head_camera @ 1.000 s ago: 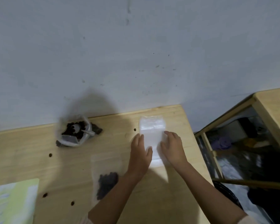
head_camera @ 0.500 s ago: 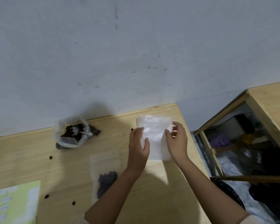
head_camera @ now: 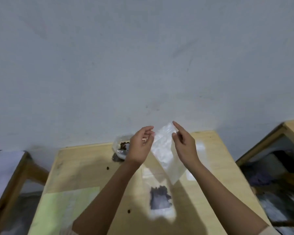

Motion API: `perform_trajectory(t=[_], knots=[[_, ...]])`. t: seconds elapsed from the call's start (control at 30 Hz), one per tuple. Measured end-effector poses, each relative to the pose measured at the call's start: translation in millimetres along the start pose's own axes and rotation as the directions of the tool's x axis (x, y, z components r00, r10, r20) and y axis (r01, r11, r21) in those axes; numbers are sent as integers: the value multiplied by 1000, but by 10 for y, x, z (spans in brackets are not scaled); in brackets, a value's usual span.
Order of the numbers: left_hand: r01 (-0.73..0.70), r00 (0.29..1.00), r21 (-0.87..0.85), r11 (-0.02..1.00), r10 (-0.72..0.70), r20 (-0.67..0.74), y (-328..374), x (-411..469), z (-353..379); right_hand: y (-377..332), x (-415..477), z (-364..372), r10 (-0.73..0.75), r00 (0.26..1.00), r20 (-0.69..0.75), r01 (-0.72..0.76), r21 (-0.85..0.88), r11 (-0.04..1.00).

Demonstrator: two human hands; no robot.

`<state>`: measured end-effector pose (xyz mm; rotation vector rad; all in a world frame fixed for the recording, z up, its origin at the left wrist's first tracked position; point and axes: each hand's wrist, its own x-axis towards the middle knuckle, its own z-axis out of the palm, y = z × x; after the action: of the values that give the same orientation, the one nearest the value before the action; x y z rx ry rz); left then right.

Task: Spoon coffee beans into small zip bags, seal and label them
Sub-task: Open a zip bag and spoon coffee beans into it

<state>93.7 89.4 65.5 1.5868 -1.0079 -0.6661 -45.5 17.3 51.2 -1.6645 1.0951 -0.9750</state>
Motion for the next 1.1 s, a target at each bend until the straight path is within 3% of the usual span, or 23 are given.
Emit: perform_trajectory(t=[0.13,0.27,0.37,0.53,0.6,0.67,0.8,1.1], knots=[[89,984,50,995,-96,152,-37,-73,-750,-221,-138,527,-123,979,165,131,-38,991],[133,991,62,989,-133,0,-120,-210,-1278,-396,-241,967,-199,956,214,224,-103,969],[131,983,45,990,-124,-132,-139,-306,-1540,-538,-322,1212,-264,954,145,283,-138,949],[87,983,-49,995,-94,-155,-85,-420,-1741,-806,-408,1508,-276,955,109,279,-15,960],[62,989,-88,994,-73,-131,-63,-455,-1741,-860,-414,1584,-199,971,136,194,48,980],[52,992,-135,990,-66,-106,-48,-489,-1707,-888,-395,1610,-32,987,157,5,168,986],[54,997,-201,978,-62,-34,-79,-513,-1627,-981,-378,1553,149,956,251,-233,345,909],[94,996,-285,954,-86,40,-103,-428,-1478,-1003,-381,1422,210,930,303,-336,465,819]])
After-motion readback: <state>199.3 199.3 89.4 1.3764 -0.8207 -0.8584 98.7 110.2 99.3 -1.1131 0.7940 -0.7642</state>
